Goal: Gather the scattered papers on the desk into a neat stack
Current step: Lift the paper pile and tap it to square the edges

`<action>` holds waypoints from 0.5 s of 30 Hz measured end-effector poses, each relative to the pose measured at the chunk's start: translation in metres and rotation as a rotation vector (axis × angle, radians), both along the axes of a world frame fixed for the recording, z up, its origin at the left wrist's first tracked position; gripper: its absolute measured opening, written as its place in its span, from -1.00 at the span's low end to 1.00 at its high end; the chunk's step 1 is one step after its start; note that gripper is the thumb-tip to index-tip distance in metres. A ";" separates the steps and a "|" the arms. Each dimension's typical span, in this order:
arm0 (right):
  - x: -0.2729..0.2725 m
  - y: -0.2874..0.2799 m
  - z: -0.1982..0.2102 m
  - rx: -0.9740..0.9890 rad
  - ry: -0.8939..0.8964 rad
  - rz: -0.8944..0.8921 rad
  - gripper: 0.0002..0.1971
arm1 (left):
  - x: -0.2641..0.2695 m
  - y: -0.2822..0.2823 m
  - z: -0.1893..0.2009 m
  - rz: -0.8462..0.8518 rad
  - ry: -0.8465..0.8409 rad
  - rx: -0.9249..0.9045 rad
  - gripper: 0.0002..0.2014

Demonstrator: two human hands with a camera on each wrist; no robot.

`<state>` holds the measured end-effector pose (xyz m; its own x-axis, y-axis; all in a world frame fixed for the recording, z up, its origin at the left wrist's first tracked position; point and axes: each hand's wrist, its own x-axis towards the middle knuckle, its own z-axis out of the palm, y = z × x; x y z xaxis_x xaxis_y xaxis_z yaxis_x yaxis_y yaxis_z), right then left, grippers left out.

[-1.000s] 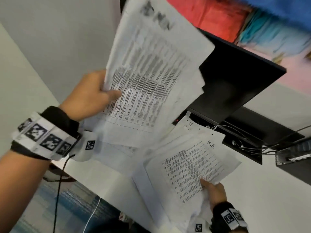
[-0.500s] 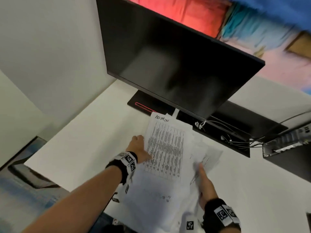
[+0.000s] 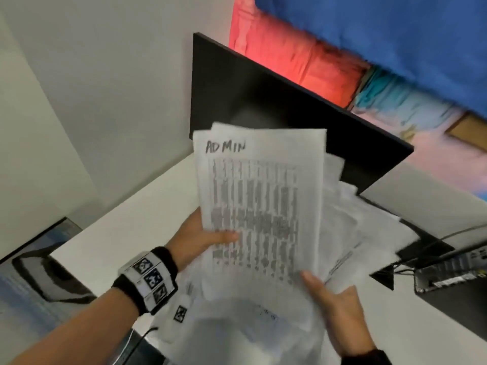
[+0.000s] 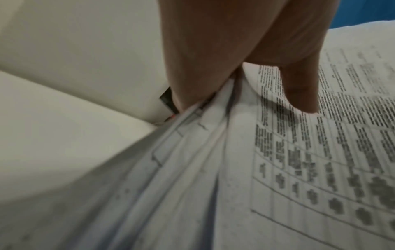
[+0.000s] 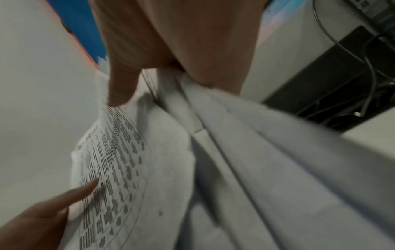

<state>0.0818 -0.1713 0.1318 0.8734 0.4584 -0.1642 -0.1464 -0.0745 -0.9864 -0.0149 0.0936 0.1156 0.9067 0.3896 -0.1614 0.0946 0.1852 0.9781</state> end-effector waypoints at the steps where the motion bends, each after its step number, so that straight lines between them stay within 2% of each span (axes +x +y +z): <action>1: 0.002 0.005 0.009 0.044 -0.032 -0.028 -0.29 | 0.005 -0.004 0.015 0.027 -0.055 0.016 -0.43; 4: 0.010 0.021 0.036 0.129 -0.192 -0.131 -0.49 | 0.021 -0.018 0.051 0.097 -0.186 0.075 -0.49; 8: 0.015 0.024 0.056 0.185 -0.332 -0.172 -0.50 | 0.031 -0.021 0.082 0.189 -0.346 0.096 -0.49; 10: 0.020 0.022 0.049 0.132 -0.316 -0.122 -0.44 | 0.034 -0.018 0.085 0.189 -0.405 0.102 -0.41; 12: 0.032 0.024 0.031 0.079 -0.262 -0.069 -0.41 | 0.040 -0.012 0.077 0.187 -0.391 0.131 -0.31; 15: 0.049 0.030 0.003 -0.035 -0.192 -0.002 -0.39 | 0.050 -0.008 0.063 0.234 -0.297 0.187 -0.35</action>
